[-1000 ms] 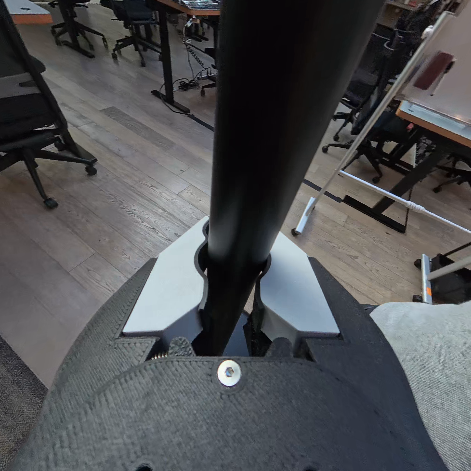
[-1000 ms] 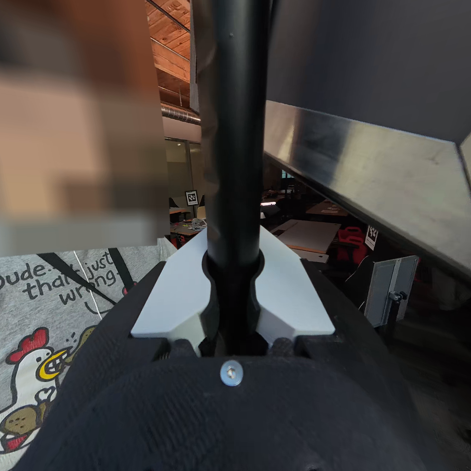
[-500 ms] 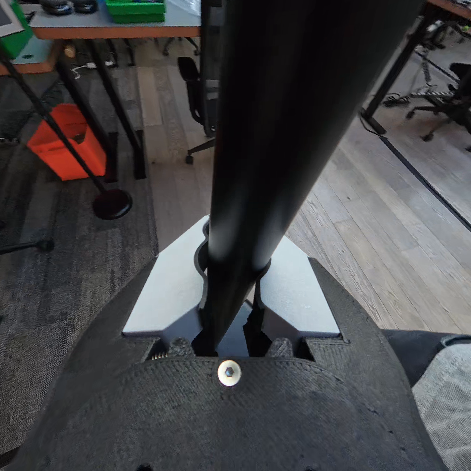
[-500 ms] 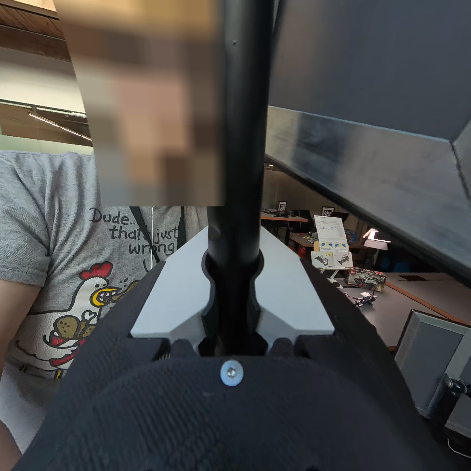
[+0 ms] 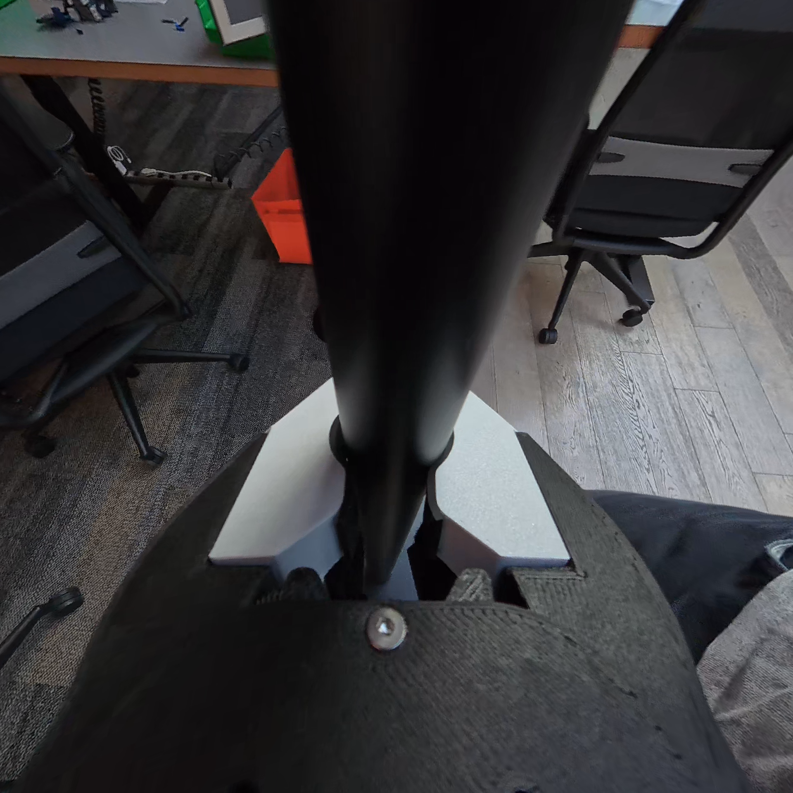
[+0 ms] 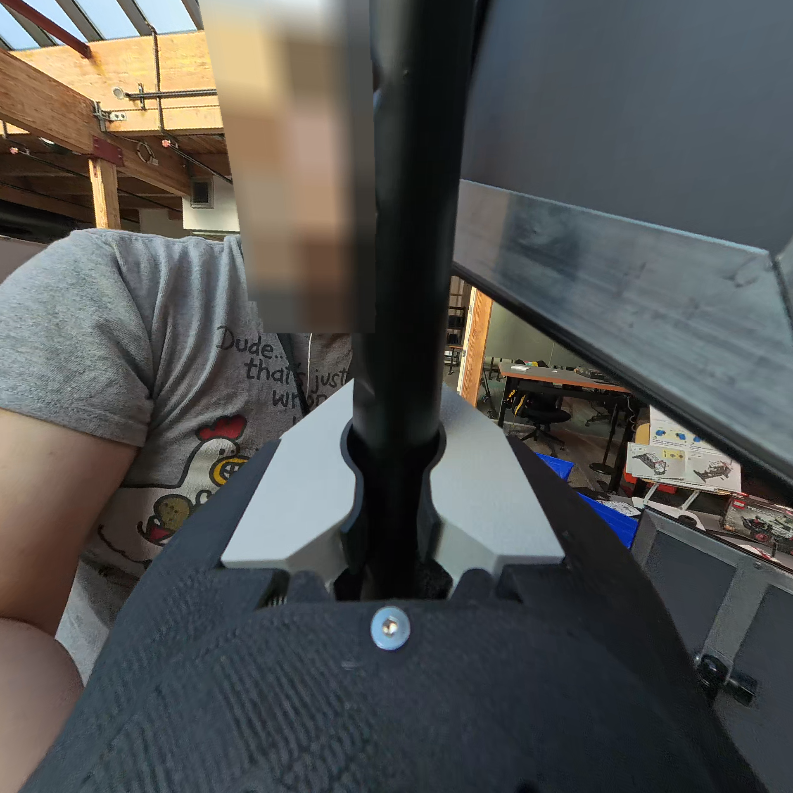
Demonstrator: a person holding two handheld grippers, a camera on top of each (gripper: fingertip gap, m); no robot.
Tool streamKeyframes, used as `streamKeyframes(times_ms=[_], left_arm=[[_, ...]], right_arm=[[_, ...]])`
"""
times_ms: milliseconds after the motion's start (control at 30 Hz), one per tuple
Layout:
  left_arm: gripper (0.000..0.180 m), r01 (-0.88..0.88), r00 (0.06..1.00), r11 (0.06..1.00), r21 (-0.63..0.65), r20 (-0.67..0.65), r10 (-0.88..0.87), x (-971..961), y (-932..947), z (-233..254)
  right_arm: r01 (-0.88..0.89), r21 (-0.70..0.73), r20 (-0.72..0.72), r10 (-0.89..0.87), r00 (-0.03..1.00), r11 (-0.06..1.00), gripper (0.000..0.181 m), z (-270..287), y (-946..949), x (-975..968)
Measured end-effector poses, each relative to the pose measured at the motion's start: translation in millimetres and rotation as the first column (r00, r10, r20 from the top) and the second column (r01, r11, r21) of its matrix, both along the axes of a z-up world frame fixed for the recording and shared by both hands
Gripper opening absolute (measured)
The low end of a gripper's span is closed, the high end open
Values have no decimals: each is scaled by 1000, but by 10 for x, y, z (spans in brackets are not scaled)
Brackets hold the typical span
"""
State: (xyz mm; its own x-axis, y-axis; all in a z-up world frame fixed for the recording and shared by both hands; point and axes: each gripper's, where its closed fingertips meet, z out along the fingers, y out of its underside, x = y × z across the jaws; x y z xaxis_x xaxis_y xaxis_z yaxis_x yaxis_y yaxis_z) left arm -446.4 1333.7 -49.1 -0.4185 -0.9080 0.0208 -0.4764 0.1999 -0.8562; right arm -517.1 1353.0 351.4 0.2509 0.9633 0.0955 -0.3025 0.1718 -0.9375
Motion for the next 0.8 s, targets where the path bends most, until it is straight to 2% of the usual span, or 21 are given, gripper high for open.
streamKeyframes(times_ms=[33,200,300,400,633,800], left_arm=[[27,-15,1000,1000,-8,-4,15,172,124,-10],[27,-34,999,998,-56,18,35,1016,758,38],[27,-76,997,995,-70,10,77,1482,1189,55],[27,-167,986,982,-83,0,168,1911,1742,81],[26,-394,919,916,-77,-9,395,2670,3198,216],[26,-435,900,896,-92,-11,436,3075,4387,294]], right_arm=[[2,-2,-7,-2,1000,1000,17,-9,117,191],[-21,-27,-5,21,1000,999,17,12,804,1066],[-96,-50,-17,95,995,994,17,38,1340,1553],[-171,-77,23,173,985,982,17,38,1885,1918],[-426,-79,20,429,903,901,17,177,3234,2620],[-439,-95,16,442,897,893,17,235,4458,3017]])
